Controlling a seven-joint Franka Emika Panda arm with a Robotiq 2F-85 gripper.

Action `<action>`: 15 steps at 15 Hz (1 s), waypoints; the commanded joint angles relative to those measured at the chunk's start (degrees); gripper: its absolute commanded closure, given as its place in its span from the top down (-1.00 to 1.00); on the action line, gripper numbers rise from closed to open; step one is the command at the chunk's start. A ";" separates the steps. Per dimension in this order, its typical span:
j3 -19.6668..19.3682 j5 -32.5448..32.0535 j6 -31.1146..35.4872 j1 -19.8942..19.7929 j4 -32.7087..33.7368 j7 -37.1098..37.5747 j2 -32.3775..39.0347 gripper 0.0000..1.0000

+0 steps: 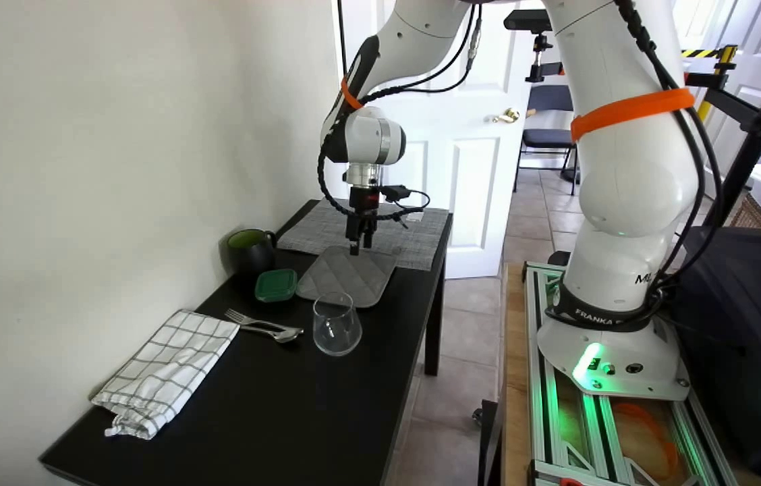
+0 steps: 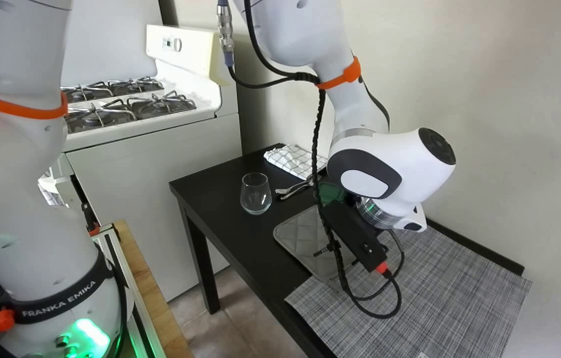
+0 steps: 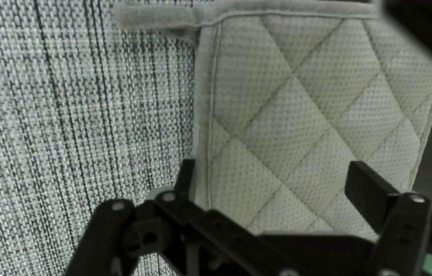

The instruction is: Put the grey pot holder on top of the glass cup.

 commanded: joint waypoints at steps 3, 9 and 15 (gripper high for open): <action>1.10 0.61 1.78 -1.14 0.97 -0.72 2.16 0.65; 1.25 0.46 1.71 -1.31 0.91 -0.78 2.09 -0.30; 1.18 0.22 1.27 -1.15 0.62 -0.30 1.15 -1.00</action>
